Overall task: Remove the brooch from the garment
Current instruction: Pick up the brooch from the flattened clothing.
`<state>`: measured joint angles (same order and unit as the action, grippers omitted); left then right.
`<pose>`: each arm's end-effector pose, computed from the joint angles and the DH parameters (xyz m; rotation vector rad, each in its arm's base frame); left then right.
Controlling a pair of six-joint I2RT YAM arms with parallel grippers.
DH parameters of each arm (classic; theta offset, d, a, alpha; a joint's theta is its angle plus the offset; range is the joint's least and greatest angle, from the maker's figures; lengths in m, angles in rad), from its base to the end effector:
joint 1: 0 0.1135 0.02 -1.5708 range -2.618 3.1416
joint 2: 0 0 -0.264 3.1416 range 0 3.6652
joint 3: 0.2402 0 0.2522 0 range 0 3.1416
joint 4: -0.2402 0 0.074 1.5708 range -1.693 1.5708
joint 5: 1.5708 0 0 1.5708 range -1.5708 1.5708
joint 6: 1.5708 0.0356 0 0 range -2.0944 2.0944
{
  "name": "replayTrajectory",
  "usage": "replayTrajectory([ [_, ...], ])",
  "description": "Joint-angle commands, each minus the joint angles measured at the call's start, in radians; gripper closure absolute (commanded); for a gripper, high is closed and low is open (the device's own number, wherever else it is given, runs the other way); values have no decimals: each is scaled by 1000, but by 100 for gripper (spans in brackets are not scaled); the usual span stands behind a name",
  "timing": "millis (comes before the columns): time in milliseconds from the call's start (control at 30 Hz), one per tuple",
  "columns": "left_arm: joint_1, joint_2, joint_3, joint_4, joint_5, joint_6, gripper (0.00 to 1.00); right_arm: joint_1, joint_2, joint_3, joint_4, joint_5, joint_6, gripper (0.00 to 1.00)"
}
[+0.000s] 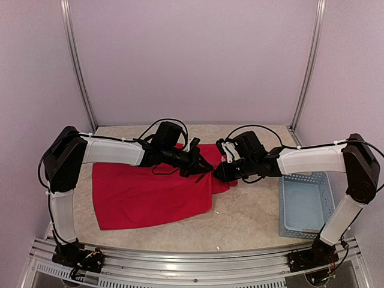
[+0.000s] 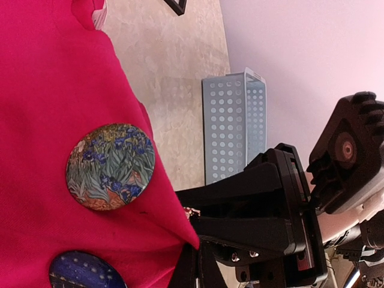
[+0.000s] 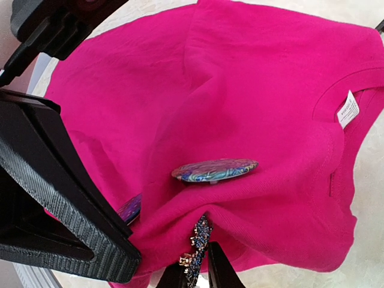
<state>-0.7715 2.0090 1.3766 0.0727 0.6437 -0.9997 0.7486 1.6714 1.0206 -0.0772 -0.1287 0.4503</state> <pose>0.3091 -0.3304 0.2018 0.1730 2.5238 -1.5912 0.2602 0.2479 0.2028 -0.4274 2.3754 0.7385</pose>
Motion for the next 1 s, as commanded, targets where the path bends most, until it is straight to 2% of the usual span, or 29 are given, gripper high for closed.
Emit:
replayTrajectory([
  [0, 0, -42, -7, -2, 16, -6, 100, -2, -20, 9, 10, -16, -14, 91],
  [133, 0, -41, -10, -3, 9, -11, 100, -1, -33, 2, 9, -28, -23, 100],
  [433, 14, -41, -16, -46, -32, -4, 98, -3, -134, -28, -29, -20, -110, 100],
  [733, 2, -71, 45, -277, -116, 189, 49, -34, -186, 8, -293, -198, -365, 100],
  [900, -29, -110, 38, -294, -150, 317, 25, -62, -190, 50, -459, -316, -486, 100],
  [967, -55, -123, 38, -277, -145, 371, 19, -67, -201, 41, -476, -351, -493, 100],
])
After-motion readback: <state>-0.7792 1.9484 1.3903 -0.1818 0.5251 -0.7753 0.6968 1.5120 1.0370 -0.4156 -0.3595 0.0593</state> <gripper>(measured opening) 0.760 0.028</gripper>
